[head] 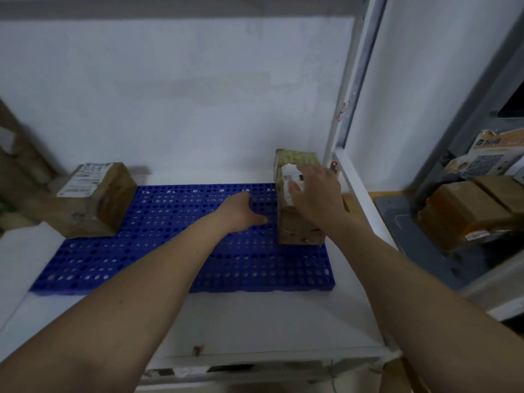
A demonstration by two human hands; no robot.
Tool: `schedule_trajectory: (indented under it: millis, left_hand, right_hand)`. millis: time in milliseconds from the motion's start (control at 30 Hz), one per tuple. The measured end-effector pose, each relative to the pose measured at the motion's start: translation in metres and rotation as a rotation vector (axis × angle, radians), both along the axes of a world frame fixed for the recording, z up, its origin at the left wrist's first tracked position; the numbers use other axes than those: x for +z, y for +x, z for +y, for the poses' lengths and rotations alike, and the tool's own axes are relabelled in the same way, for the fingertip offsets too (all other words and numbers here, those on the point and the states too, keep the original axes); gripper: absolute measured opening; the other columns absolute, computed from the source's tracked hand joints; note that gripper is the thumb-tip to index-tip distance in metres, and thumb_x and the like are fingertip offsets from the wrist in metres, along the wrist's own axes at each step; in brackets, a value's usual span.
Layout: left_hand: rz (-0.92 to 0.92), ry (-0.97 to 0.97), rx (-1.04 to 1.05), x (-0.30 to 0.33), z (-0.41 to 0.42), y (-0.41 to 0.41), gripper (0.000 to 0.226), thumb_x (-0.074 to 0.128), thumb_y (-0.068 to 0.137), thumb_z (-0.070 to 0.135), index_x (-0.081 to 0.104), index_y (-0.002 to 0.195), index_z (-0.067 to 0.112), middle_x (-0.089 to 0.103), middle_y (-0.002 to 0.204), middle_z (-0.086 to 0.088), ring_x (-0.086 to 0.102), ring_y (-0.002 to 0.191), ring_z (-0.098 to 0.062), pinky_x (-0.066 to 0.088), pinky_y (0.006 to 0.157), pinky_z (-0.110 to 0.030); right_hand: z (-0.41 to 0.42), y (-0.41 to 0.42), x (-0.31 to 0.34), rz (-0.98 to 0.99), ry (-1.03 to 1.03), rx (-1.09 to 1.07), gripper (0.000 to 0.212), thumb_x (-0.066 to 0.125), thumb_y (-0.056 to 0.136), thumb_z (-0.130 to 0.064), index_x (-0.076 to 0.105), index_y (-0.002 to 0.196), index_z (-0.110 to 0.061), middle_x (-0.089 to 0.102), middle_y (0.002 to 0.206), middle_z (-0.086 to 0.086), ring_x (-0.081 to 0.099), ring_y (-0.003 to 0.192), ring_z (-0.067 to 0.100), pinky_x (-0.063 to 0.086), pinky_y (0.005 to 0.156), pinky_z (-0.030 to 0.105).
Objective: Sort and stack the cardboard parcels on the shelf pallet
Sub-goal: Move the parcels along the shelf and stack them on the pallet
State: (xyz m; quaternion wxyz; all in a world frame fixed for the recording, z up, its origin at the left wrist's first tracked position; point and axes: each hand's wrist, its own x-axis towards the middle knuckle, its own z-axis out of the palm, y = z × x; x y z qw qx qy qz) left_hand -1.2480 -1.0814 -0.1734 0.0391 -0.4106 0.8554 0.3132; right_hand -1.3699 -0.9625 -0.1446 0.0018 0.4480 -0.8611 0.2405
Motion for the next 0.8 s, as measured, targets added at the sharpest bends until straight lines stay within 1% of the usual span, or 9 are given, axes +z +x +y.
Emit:
schedule_trajectory:
  millis: [67, 133, 233, 300, 367, 467, 567, 667, 800]
  left_hand:
    - [-0.06, -0.161, -0.004, 0.014, -0.006, 0.023, 0.07, 0.066, 0.087, 0.04, 0.036, 0.143, 0.01, 0.041, 0.146, -0.008, 0.044, 0.129, -0.024, 0.04, 0.098, -0.033]
    - [-0.11, -0.258, 0.031, 0.026, -0.01, 0.051, 0.058, 0.064, 0.089, 0.038, 0.044, 0.136, 0.012, 0.048, 0.139, -0.007, 0.049, 0.123, -0.023, 0.042, 0.094, -0.034]
    - [-0.167, -0.344, 0.085, 0.035, -0.011, 0.098, 0.045, 0.06, 0.091, 0.036, 0.051, 0.129, 0.013, 0.053, 0.132, -0.008, 0.052, 0.117, -0.025, 0.046, 0.093, -0.038]
    - [-0.205, -0.361, 0.148, 0.04, -0.009, 0.132, 0.042, 0.059, 0.092, 0.036, 0.053, 0.127, 0.015, 0.054, 0.131, -0.007, 0.052, 0.117, -0.025, 0.046, 0.092, -0.038]
    - [-0.24, -0.381, 0.227, 0.046, -0.008, 0.166, 0.046, 0.059, 0.091, 0.039, 0.052, 0.129, 0.014, 0.053, 0.133, -0.006, 0.052, 0.119, -0.024, 0.046, 0.094, -0.037]
    - [-0.24, -0.388, 0.338, 0.056, -0.011, 0.213, 0.042, 0.06, 0.089, 0.039, 0.056, 0.123, 0.014, 0.058, 0.126, -0.007, 0.055, 0.113, -0.024, 0.047, 0.089, -0.035]
    - [-0.206, -0.361, 0.437, 0.062, -0.015, 0.253, 0.044, 0.061, 0.089, 0.036, 0.056, 0.128, 0.017, 0.056, 0.13, -0.005, 0.053, 0.116, -0.025, 0.046, 0.088, -0.034]
    - [-0.179, -0.365, 0.526, 0.061, -0.021, 0.289, 0.046, 0.061, 0.089, 0.035, 0.054, 0.129, 0.015, 0.056, 0.129, -0.008, 0.054, 0.116, -0.025, 0.047, 0.089, -0.035]
    - [-0.168, -0.357, 0.568, 0.056, -0.041, 0.333, 0.046, 0.061, 0.09, 0.036, 0.054, 0.128, 0.011, 0.052, 0.134, -0.009, 0.05, 0.121, -0.025, 0.045, 0.096, -0.036]
  right_hand:
    - [-0.017, 0.022, 0.007, 0.13, 0.112, 0.167, 0.045, 0.047, 0.094, -0.038, 0.051, 0.133, -0.014, 0.052, 0.135, 0.009, 0.041, 0.128, 0.029, 0.031, 0.109, 0.043]
    - [-0.034, 0.047, 0.009, 0.19, 0.25, 0.305, 0.05, 0.048, 0.093, -0.042, 0.049, 0.134, -0.014, 0.05, 0.135, 0.009, 0.041, 0.127, 0.031, 0.032, 0.107, 0.045]
    - [-0.058, 0.086, 0.009, 0.113, 0.44, 0.484, 0.059, 0.049, 0.094, -0.045, 0.037, 0.143, -0.016, 0.039, 0.146, 0.011, 0.033, 0.134, 0.036, 0.03, 0.108, 0.052]
    - [-0.072, 0.113, 0.006, 0.037, 0.524, 0.567, 0.066, 0.05, 0.093, -0.047, 0.027, 0.148, -0.019, 0.028, 0.154, 0.009, 0.024, 0.14, 0.037, 0.025, 0.111, 0.056]
    - [-0.084, 0.137, 0.005, -0.006, 0.548, 0.632, 0.072, 0.052, 0.092, -0.049, 0.022, 0.15, -0.019, 0.023, 0.157, 0.009, 0.021, 0.142, 0.036, 0.022, 0.112, 0.056]
    - [-0.101, 0.173, 0.008, -0.021, 0.531, 0.741, 0.078, 0.053, 0.091, -0.049, 0.016, 0.152, -0.018, 0.021, 0.158, 0.008, 0.021, 0.143, 0.033, 0.024, 0.113, 0.052]
    - [-0.114, 0.21, 0.013, -0.018, 0.483, 0.84, 0.074, 0.054, 0.091, -0.048, 0.021, 0.151, -0.02, 0.026, 0.156, 0.007, 0.025, 0.142, 0.032, 0.026, 0.113, 0.05]
    - [-0.125, 0.245, 0.014, -0.037, 0.463, 0.909, 0.072, 0.056, 0.09, -0.048, 0.025, 0.149, -0.021, 0.03, 0.154, 0.006, 0.028, 0.14, 0.031, 0.028, 0.112, 0.048]
    - [-0.147, 0.289, 0.013, -0.055, 0.435, 0.995, 0.067, 0.058, 0.09, -0.042, 0.032, 0.147, -0.018, 0.038, 0.149, 0.005, 0.037, 0.135, 0.026, 0.034, 0.109, 0.042]
